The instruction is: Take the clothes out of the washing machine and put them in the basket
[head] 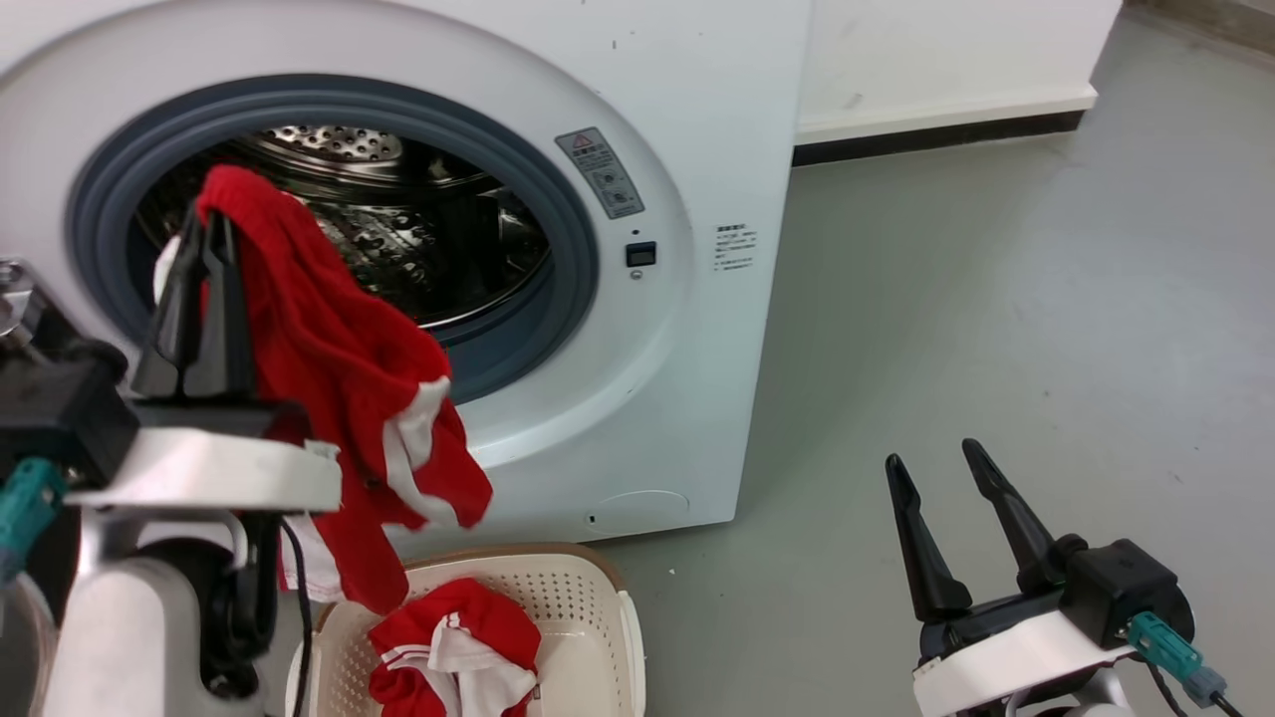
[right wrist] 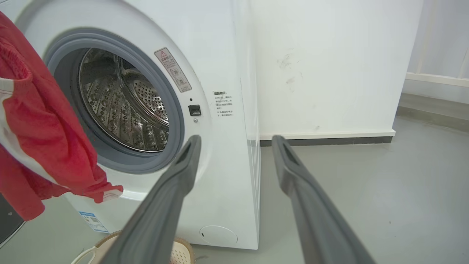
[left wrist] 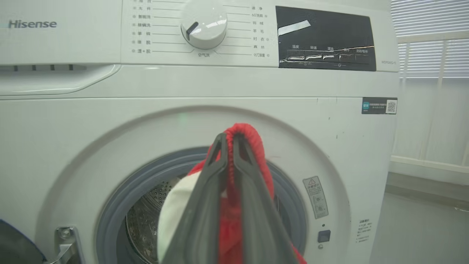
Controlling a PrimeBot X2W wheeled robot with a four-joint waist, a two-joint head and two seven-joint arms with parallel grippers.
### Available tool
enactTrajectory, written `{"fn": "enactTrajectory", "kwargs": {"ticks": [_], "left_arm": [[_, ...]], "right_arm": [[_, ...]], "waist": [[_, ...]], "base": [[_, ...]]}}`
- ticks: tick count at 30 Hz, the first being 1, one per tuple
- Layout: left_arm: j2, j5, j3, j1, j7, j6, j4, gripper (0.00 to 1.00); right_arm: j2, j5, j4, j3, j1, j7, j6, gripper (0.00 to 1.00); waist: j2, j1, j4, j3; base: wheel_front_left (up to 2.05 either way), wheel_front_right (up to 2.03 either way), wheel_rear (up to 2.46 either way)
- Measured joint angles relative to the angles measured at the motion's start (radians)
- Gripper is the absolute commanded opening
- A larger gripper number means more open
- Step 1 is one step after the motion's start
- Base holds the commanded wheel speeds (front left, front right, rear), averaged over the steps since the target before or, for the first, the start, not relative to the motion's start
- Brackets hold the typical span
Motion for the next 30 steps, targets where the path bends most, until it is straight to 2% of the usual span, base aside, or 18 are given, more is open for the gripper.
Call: {"fn": "enactTrajectory", "kwargs": {"ticks": [6, 13, 21, 26, 30], "left_arm": [[-0.041, -0.007, -0.026, 0.117, 0.008, 0.021, -0.072, 0.00], [-0.101, -0.042, -0.064, 0.209, -0.028, 0.031, 0.006, 0.00], [-0.157, -0.106, -0.127, 0.225, -0.160, 0.035, 0.270, 0.00], [-0.167, -0.137, -0.156, 0.175, -0.247, 0.029, 0.468, 0.00], [-0.170, -0.145, -0.168, 0.119, -0.272, 0.024, 0.617, 0.00]], "right_arm": [[0.000, -0.008, -0.020, -0.013, 0.009, 0.009, 0.000, 1.00], [0.000, -0.014, -0.042, -0.020, 0.005, 0.017, 0.000, 1.00], [0.000, -0.017, -0.061, -0.026, -0.049, 0.017, 0.000, 1.00], [-0.008, -0.015, -0.065, -0.008, -0.095, 0.012, 0.000, 1.00], [-0.022, -0.002, -0.063, 0.008, -0.133, 0.007, 0.000, 1.00]], "waist": [[0.0000, 0.0000, 0.037, 0.007], [0.0000, 0.0001, 0.071, 0.054], [0.0000, 0.0002, 0.091, 0.155], [0.0000, 0.0003, 0.089, 0.230], [0.0000, 0.0003, 0.073, 0.290]], "base": [[0.00, 0.00, 0.00], [0.00, 0.00, 0.00], [0.00, 0.00, 0.00], [0.00, 0.00, 0.00], [0.00, 0.00, 0.00]]}}
